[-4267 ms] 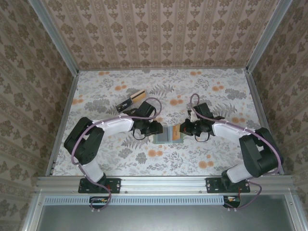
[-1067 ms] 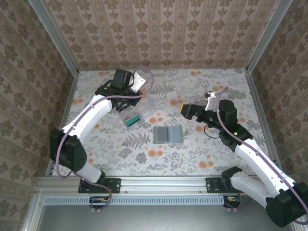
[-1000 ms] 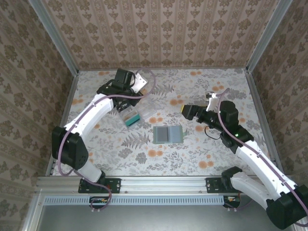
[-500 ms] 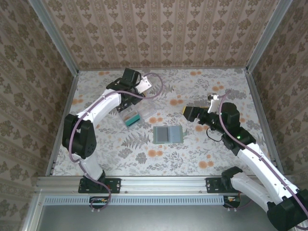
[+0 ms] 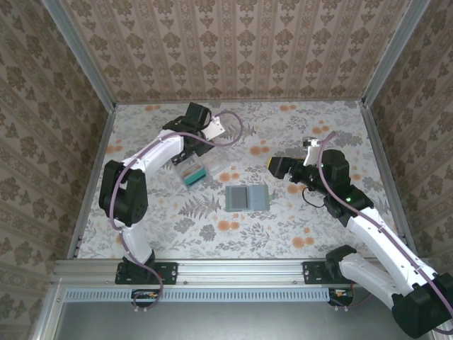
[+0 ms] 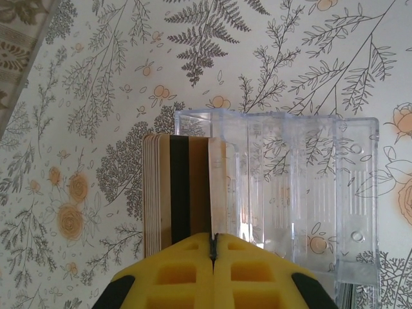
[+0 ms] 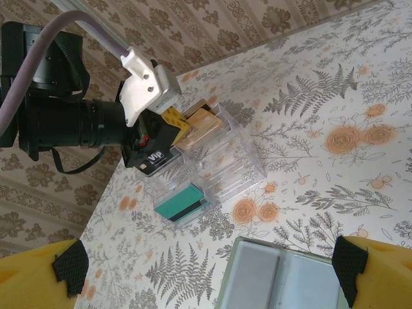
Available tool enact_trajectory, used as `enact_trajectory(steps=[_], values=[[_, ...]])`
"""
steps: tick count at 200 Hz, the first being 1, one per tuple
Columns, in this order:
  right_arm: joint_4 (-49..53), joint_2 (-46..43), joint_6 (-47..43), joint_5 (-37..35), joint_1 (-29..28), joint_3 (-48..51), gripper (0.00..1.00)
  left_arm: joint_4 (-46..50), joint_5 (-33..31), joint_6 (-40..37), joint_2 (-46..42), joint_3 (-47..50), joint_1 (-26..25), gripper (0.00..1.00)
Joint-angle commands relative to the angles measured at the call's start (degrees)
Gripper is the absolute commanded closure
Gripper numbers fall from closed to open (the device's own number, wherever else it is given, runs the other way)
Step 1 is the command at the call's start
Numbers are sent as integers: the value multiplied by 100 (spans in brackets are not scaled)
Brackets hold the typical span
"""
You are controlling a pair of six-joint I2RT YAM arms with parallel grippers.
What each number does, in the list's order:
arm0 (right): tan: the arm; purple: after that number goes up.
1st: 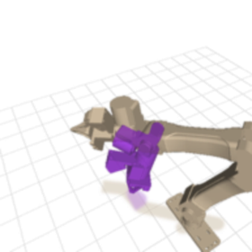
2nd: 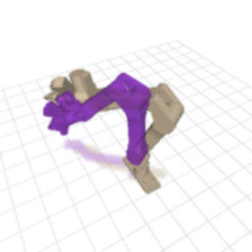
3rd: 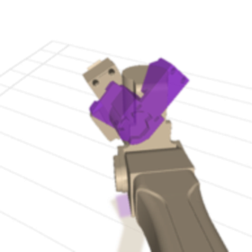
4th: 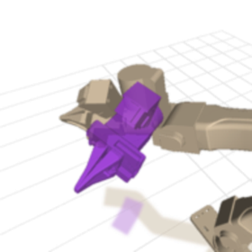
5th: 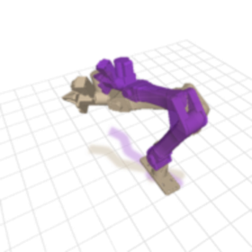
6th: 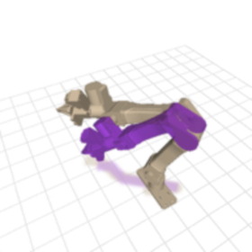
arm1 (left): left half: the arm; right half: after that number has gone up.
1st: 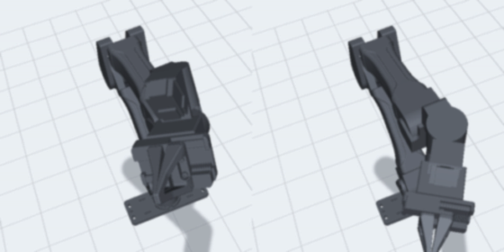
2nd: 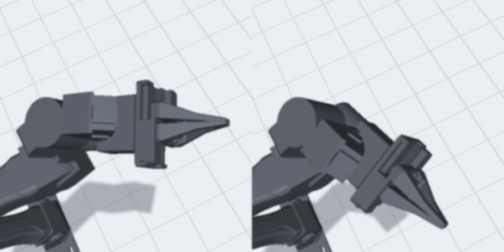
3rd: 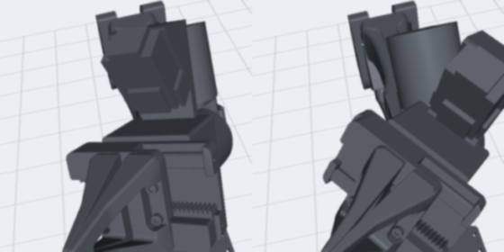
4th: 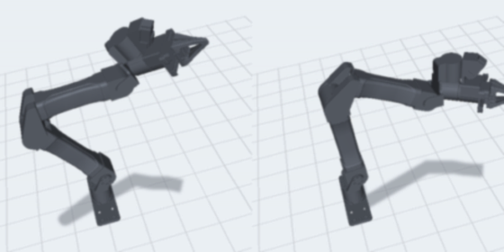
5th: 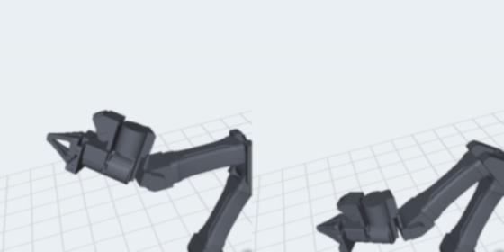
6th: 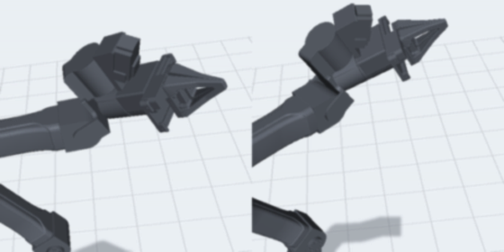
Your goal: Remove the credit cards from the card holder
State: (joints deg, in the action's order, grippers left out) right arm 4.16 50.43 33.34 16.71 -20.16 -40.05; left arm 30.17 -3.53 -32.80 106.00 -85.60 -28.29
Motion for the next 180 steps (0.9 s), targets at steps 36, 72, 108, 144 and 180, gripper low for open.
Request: enact_trajectory(steps=[36, 72, 108, 144, 180], values=[[-127, 90, 5, 92, -10, -38, 0, 129, -400, 27, 134, -378, 43, 75], [-162, 159, 40, 173, -7, -40, 0, 39, -680, 2, 114, -387, 34, 69], [-209, 230, 76, 255, -6, -42, 0, -11, -893, -54, 197, -339, 43, 68], [-212, 261, 93, 308, -10, -64, 0, -46, -1109, 8, 246, -377, 43, 67], [-192, 273, 102, 318, -13, -56, 0, 22, -903, 102, 141, -399, 48, 66]])
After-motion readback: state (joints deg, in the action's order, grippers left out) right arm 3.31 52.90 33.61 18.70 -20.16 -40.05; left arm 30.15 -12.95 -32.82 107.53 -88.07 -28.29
